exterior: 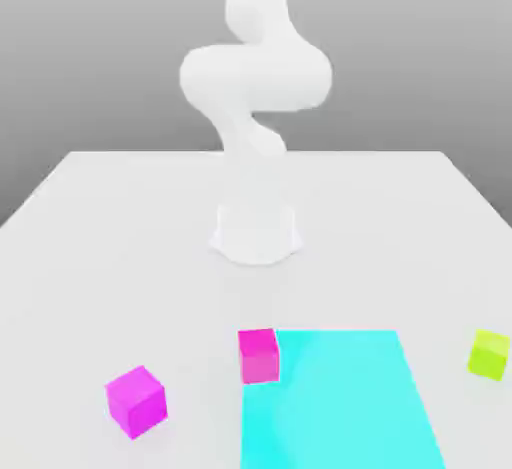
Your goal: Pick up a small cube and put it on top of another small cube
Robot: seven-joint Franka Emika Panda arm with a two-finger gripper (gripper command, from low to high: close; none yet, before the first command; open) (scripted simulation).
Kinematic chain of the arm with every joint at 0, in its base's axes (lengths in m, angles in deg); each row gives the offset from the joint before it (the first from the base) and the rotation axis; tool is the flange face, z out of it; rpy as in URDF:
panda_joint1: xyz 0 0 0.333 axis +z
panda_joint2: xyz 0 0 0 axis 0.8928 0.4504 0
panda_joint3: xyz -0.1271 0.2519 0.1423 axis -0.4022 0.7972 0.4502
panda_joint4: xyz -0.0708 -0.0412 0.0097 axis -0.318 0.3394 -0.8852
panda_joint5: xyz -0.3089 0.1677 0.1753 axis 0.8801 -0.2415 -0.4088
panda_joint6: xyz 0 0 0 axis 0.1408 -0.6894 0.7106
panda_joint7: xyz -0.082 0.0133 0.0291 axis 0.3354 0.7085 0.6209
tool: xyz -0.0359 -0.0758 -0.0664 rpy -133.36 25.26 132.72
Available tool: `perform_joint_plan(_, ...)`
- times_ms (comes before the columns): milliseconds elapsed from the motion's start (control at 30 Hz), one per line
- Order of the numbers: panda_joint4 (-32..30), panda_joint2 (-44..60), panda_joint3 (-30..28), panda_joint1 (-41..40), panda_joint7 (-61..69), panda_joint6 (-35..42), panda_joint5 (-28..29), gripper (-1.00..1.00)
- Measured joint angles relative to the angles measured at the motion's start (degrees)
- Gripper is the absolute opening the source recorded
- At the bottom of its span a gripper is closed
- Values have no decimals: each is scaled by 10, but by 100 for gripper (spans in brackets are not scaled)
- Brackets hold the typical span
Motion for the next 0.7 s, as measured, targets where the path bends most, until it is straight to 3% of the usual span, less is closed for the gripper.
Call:
perform_joint_plan(433, -54, 274, 63, 152, 125, -115, -64, 0)
perform_joint_plan(700, -89, 440, 112, 242, 133, -189, -8, 0)
